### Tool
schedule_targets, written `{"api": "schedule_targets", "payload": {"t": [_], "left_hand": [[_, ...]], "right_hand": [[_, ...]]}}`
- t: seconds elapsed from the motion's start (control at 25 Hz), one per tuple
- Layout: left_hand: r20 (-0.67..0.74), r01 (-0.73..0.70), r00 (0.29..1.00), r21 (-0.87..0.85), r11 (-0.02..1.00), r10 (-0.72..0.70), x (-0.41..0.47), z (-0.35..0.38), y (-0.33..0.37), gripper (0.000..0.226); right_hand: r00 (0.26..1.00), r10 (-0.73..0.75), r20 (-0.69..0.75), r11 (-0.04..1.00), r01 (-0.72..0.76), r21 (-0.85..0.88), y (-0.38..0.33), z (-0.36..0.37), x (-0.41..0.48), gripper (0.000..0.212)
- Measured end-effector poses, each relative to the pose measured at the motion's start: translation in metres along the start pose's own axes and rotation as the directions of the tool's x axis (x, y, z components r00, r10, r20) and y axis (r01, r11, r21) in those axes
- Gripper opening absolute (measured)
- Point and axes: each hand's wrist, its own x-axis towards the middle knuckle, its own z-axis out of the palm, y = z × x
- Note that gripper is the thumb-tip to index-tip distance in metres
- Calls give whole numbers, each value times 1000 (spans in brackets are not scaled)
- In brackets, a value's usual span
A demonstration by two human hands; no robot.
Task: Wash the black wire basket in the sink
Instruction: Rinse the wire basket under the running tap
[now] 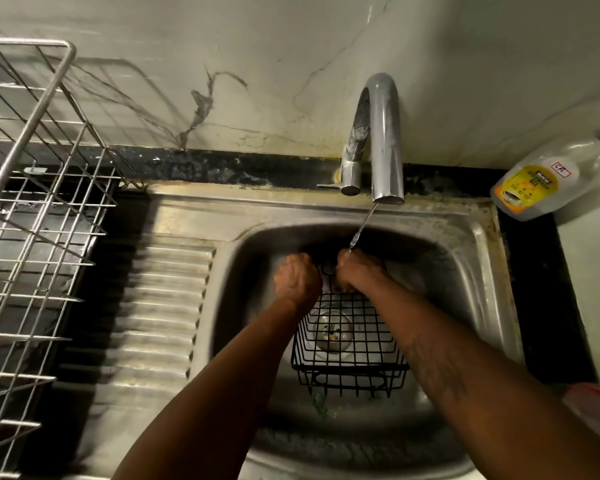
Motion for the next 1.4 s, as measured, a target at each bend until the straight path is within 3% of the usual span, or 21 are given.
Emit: {"api": "schedule_targets", "payload": {"t": [0.08,0.16,0.28,0.36,0.4,0.44,0.52,0.6,0.68,0.88,1.0,1.08,1.12,1.2,1.24,1.28,1.36,1.4], "left_hand": [[-3,-24,1000,11,1000,24,-3,1,4,27],[-4,-37,999,-2,999,37,-1,3,5,29],[-5,-38,999,-15,999,38,2,4,4,32],[-15,-58,998,4,998,58,2,5,1,28],[-23,-59,998,9,998,59,1,4,0,26],[-33,-57,998,3,998,57,0,2,-1,24],[-32,-63,998,-11,998,62,-2,3,-2,24],[-21,-85,996,-11,996,85,-3,4,1,24],[-27,-89,996,-18,996,88,-2,3,2,24],[-30,-129,991,3,992,129,3,6,4,30],[-40,-110,993,33,993,112,2,7,5,32],[-36,-107,993,39,994,108,3,6,6,32],[-36,-98,994,28,995,99,4,6,7,32],[-34,-102,994,20,995,103,1,6,6,33],[-30,-119,992,29,992,120,0,6,6,33],[-24,-140,990,46,989,141,-2,7,6,32],[-32,-174,984,85,981,177,-5,7,2,31],[-40,-173,983,80,982,177,-4,8,-1,31]], "right_hand": [[991,-13,-135,989,-8,-146,1,11,-4,21],[985,-58,-161,996,47,-71,-5,21,-1,15],[980,-162,117,948,122,293,-14,21,4,15],[961,-127,246,881,-5,473,-15,18,1,15],[971,-54,233,863,-72,500,-14,17,0,14],[988,44,150,875,-111,472,-10,19,1,12],[982,142,-129,973,-114,201,-3,18,-6,15],[964,56,-261,995,-76,-68,0,15,-10,18],[955,-60,-290,988,15,-155,2,19,-11,16],[914,-106,-391,994,95,-47,8,28,-13,22],[954,-99,-282,989,63,-134,10,41,-14,24],[980,-85,-180,993,99,70,8,49,-9,17],[992,-66,-106,960,92,263,6,53,-5,19],[994,-106,26,741,62,668,1,60,0,38],[993,-97,70,533,-8,846,0,61,-2,43],[994,-60,94,255,-76,964,0,56,-10,39],[991,0,135,-348,-127,929,6,49,-17,13],[990,1,144,-573,-117,811,11,45,-18,17]]}}
